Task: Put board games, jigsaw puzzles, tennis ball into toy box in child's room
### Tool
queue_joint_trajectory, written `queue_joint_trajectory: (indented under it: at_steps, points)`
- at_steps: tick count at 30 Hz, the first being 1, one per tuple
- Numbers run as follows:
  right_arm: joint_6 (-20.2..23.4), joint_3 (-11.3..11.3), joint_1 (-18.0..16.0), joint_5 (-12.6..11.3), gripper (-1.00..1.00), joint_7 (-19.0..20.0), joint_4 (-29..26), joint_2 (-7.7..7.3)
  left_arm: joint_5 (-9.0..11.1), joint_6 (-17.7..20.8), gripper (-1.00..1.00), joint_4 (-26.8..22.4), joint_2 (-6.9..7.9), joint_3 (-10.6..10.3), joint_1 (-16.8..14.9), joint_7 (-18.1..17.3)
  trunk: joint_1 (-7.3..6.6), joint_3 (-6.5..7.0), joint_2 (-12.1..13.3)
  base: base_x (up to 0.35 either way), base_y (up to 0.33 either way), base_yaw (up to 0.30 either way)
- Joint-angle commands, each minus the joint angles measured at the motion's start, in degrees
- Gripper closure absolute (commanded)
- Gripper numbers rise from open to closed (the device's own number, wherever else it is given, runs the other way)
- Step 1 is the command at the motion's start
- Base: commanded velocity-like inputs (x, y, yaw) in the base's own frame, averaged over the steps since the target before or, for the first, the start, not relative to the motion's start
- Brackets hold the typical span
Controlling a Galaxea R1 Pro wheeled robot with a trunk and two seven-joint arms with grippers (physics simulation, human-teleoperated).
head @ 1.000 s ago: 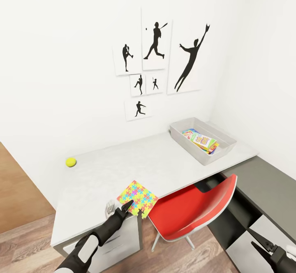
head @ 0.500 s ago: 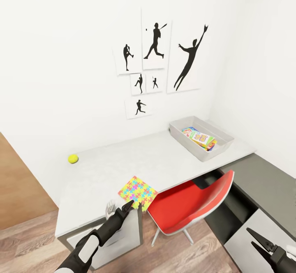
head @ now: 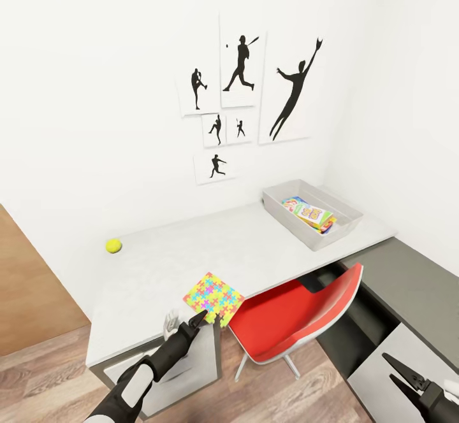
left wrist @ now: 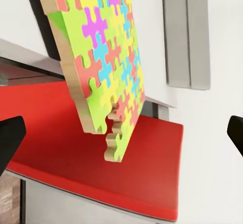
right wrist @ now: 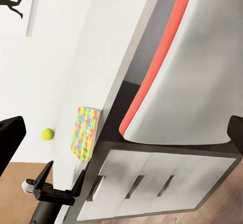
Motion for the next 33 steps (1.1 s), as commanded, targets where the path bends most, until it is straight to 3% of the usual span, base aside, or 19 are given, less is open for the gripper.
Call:
queue_joint_trajectory:
  at_steps: [1,12,22,26,33]
  points:
    - [0.3,0.0,0.0,-0.2,-1.0,0.0,0.0,-0.01,0.3,0.5,-1.0,0.0,-0.03,0.2,0.0,-0.2,0.02,-0.08,-0.1,0.0,0.0,0.0]
    - [0.3,0.0,0.0,-0.2,-1.0,0.0,0.0,-0.01,0.3,0.6,-1.0,0.0,0.01,0.2,0.0,-0.3,0.02,-0.08,-0.1,0.0,0.0,0.0]
    - [0.3,0.0,0.0,-0.2,-1.0,0.0,0.0,-0.01,0.2,0.6,-1.0,0.0,0.01,0.1,0.0,-0.5,2.22,-1.88,-4.1,0.0,0.0,0.0]
    - [0.3,0.0,0.0,-0.2,-1.0,0.0,0.0,-0.01,0.2,0.6,-1.0,0.0,0.01,0.0,0.0,-0.6,2.22,-1.88,-4.1,0.0,0.0,0.0]
    - [0.3,0.0,0.0,-0.2,-1.0,0.0,0.0,-0.01,0.3,0.6,-1.0,0.0,0.09,0.0,0.0,-0.7,3.76,-3.13,-6.9,0.0,0.0,0.0]
